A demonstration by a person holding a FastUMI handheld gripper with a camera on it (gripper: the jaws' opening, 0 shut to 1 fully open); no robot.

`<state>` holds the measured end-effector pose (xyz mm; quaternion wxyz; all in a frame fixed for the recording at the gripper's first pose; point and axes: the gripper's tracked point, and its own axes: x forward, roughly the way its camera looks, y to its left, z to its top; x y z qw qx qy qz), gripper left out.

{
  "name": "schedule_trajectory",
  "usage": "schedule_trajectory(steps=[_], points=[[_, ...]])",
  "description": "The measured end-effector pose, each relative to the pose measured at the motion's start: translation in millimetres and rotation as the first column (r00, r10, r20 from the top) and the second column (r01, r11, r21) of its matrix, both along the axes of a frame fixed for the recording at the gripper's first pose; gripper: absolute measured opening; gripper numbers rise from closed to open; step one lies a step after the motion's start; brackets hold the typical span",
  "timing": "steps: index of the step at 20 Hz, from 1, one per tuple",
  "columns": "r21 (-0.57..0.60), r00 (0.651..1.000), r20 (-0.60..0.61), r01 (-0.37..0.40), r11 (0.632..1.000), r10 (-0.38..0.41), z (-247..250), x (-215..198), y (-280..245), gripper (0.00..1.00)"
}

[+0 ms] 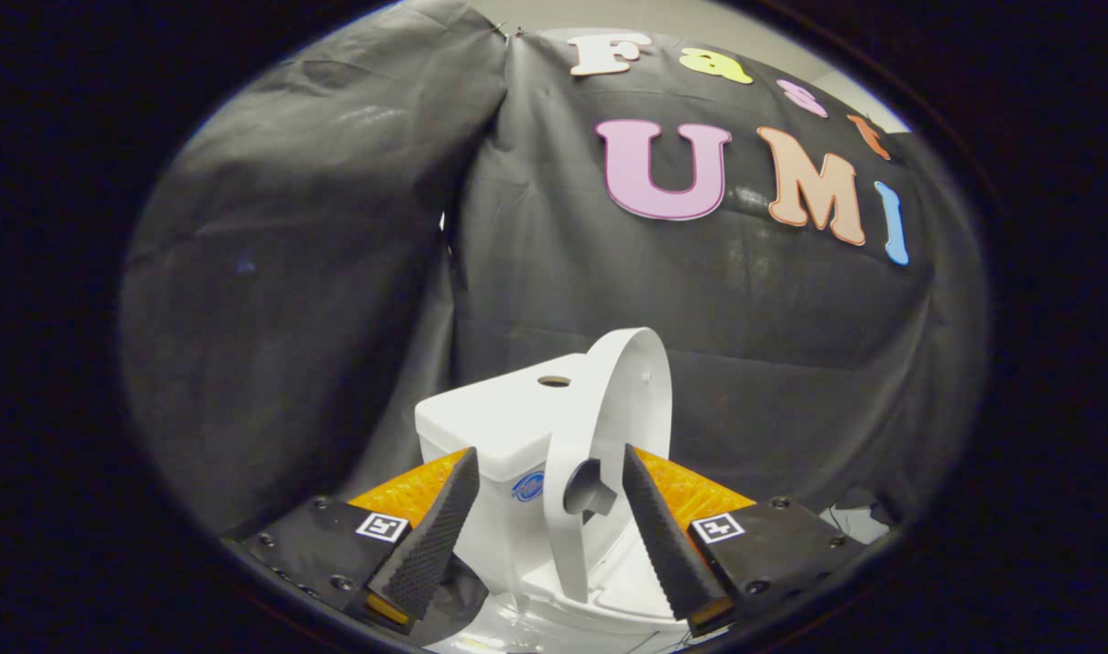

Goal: Open the toilet lid.

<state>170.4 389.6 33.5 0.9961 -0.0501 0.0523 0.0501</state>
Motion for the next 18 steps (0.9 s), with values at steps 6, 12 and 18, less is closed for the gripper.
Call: schedule_trajectory(steps=[6, 12, 18], points=[[0.028, 0.999, 0.03, 0.034, 0.999, -0.035, 16.9, -17.9, -48.2, 0.98], [0.091, 0.993, 0.044, 0.109, 0.99, -0.114, 31.8, -40.4, -105.4, 0.97], [0.028, 0.993, 0.019, 0.115, 0.993, -0.116, 22.5, -72.0, -139.2, 0.98]])
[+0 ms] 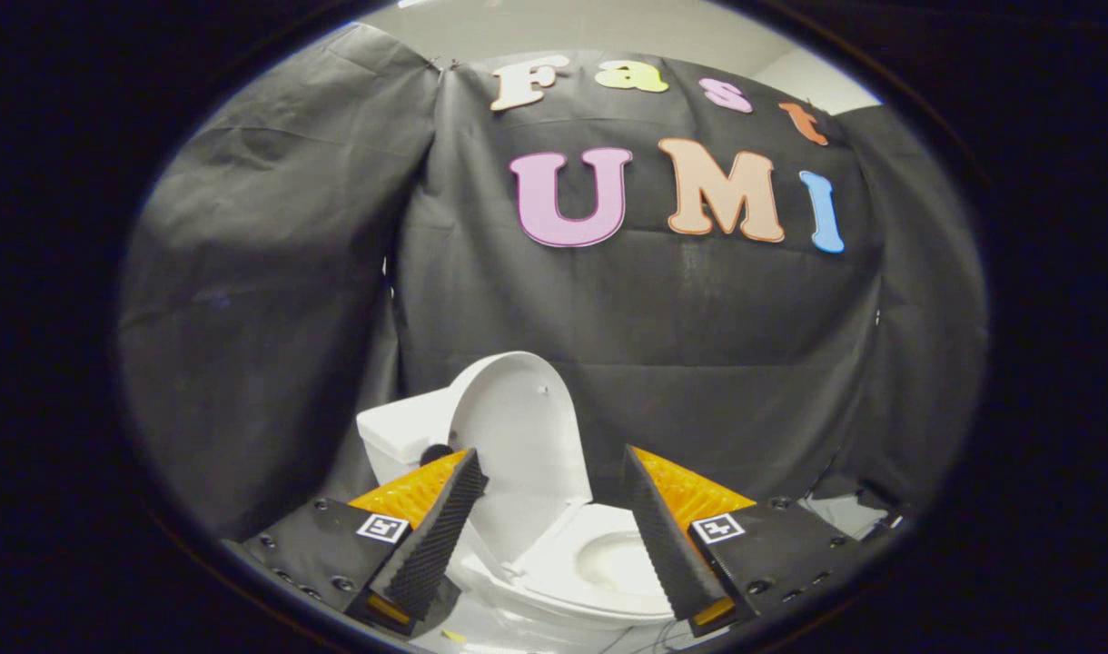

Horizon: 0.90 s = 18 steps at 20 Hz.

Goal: Open the toilet lid.

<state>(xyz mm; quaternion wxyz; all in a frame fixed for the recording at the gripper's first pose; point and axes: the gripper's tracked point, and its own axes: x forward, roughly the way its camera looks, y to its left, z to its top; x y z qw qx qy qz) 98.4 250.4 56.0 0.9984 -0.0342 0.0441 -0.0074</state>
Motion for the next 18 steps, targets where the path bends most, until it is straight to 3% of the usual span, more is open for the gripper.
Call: schedule_trajectory(steps=[7, 12, 18], points=[[-0.03, 0.997, -0.075, -0.003, 1.0, 0.001, -37.1, -16.3, -47.8, 0.98], [0.068, 0.992, -0.062, 0.11, 0.992, -0.106, -52.1, -36.7, -124.3, 0.97], [0.042, 0.983, -0.075, 0.173, 0.984, -0.17, -57.7, -47.3, -176.6, 0.97]])
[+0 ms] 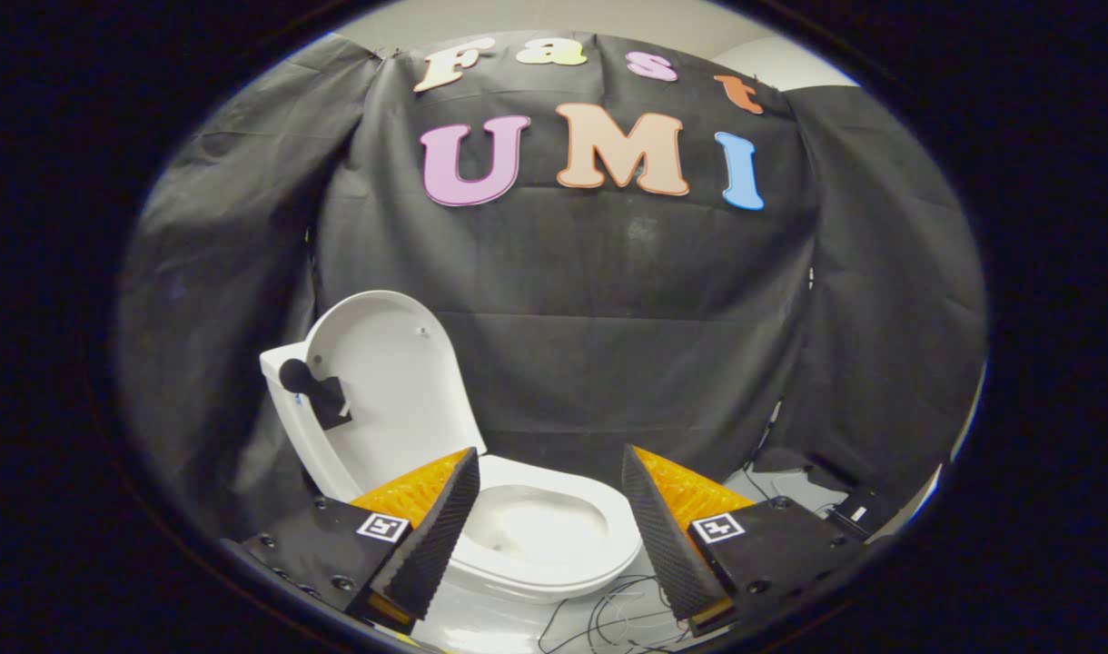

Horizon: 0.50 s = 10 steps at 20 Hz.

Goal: Open the toilet lid.

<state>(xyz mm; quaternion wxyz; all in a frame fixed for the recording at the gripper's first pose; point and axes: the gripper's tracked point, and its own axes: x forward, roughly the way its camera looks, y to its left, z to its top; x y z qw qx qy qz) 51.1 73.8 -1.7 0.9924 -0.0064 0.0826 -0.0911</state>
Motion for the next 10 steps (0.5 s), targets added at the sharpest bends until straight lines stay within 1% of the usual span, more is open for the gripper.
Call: schedule_trajectory(steps=[4, 8, 10], points=[[0.003, 0.999, 0.001, 0.037, 0.999, -0.037, 1.2, -6.7, -18.7, 0.97], [0.019, 1.0, 0.015, 0.025, 1.0, -0.025, 7.1, -10.3, -17.6, 0.97], [0.008, 1.0, 0.007, 0.02, 1.0, -0.02, 4.0, -10.4, -14.1, 0.97]])
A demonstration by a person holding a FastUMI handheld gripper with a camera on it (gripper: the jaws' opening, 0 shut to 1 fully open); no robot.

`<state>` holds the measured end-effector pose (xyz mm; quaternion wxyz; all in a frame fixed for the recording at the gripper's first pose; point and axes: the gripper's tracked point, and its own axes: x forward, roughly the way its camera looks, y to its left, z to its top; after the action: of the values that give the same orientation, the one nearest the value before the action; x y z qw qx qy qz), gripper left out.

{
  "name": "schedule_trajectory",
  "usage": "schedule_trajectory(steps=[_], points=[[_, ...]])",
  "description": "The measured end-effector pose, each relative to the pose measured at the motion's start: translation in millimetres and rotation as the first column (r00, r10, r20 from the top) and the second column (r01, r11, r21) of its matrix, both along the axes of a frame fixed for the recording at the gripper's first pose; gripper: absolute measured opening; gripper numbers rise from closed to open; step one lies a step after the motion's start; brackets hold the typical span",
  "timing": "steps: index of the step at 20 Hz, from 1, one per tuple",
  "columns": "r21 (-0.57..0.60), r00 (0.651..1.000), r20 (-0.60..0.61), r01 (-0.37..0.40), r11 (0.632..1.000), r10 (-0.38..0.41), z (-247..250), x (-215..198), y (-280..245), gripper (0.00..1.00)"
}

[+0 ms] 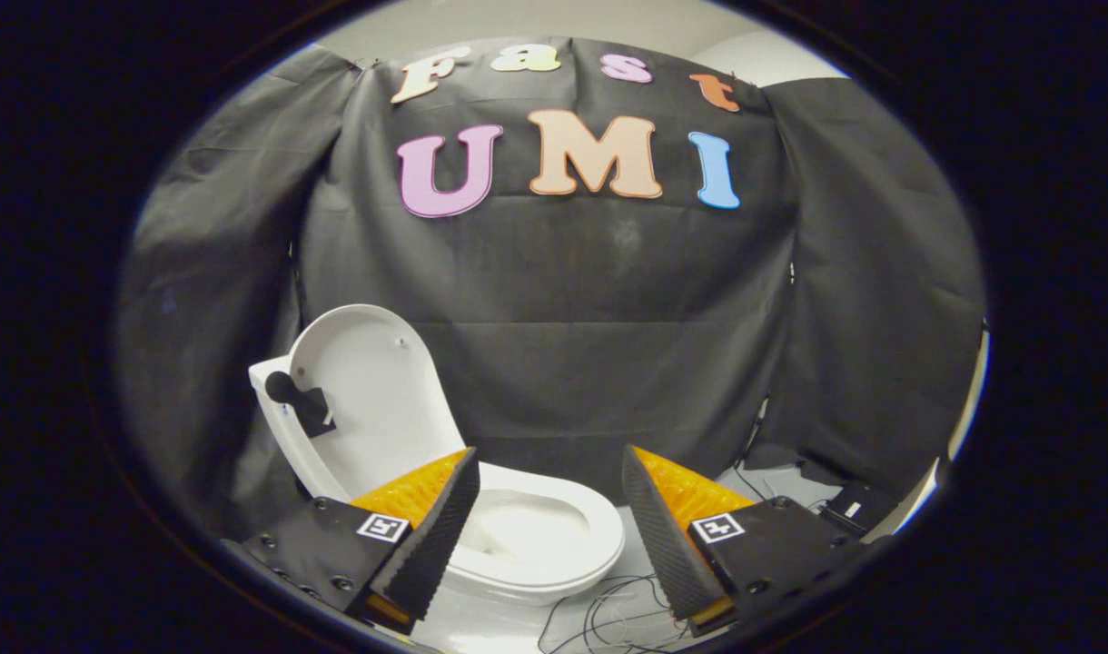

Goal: Open the toilet lid.

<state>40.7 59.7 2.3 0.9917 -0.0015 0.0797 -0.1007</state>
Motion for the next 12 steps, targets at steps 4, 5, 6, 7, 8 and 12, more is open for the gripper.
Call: schedule_trajectory(steps=[4, 5, 6, 7, 8, 12], points=[[-0.021, 1.0, -0.03, -0.006, 1.0, 0.006, -4.9, -0.2, 2.3, 0.97], [-0.015, 0.999, -0.031, -0.012, 1.0, 0.012, -4.8, 0.1, 3.1, 0.97], [0.002, 0.999, -0.026, -0.028, 1.0, 0.028, -3.0, 0.0, 5.3, 0.97], [0.023, 0.999, -0.018, -0.036, 0.999, 0.036, -2.4, 0.8, 6.4, 0.97], [0.034, 0.999, -0.002, -0.032, 0.999, 0.032, 2.0, 0.1, 5.9, 0.97], [0.02, 0.999, 0.02, -0.03, 0.999, 0.03, 12.6, 2.7, 8.8, 0.97]])
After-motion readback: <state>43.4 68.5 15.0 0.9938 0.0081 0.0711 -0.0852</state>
